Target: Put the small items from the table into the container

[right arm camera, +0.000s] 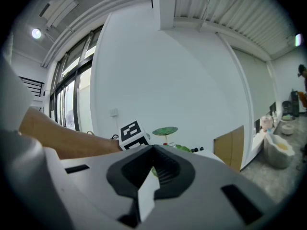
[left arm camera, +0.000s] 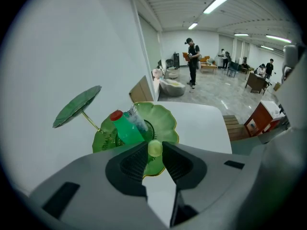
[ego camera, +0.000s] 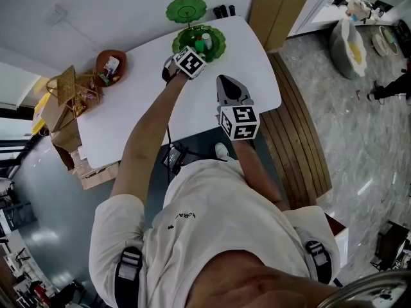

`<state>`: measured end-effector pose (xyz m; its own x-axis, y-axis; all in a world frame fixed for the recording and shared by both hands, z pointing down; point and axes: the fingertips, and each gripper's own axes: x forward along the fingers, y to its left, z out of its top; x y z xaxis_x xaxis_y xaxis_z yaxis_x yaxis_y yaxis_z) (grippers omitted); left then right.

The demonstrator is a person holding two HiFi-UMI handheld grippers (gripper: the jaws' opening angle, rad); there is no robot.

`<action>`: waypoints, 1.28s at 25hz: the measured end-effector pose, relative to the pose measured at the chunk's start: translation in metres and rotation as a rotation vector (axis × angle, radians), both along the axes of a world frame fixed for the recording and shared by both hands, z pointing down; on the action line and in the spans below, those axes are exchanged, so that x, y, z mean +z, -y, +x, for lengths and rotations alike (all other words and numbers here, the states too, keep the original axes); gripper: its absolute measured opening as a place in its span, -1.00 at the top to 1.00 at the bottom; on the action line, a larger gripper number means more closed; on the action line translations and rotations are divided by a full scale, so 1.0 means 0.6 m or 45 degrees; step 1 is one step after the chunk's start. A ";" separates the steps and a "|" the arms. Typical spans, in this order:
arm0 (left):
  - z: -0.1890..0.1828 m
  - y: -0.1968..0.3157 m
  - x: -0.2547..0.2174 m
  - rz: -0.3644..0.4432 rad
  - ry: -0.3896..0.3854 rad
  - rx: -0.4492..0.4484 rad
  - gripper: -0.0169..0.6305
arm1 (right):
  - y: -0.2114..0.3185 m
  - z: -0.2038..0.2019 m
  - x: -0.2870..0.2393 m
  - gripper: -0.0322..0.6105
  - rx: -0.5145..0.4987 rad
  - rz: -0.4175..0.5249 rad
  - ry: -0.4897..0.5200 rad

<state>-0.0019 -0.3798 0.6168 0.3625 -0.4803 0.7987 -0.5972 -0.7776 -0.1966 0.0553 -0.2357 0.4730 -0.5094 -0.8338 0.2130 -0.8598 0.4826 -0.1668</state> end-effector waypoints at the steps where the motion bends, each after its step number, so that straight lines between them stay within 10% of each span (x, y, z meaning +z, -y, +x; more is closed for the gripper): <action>1: 0.000 0.000 0.002 -0.011 -0.002 0.001 0.66 | 0.001 0.002 0.000 0.89 0.004 0.000 0.002; 32: -0.014 -0.008 -0.055 0.101 -0.116 -0.089 0.68 | 0.006 0.003 -0.004 0.89 0.016 -0.004 0.029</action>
<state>-0.0105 -0.3750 0.5840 0.3951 -0.5671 0.7227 -0.6675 -0.7177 -0.1983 0.0571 -0.2395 0.4706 -0.5037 -0.8394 0.2041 -0.8617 0.4714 -0.1880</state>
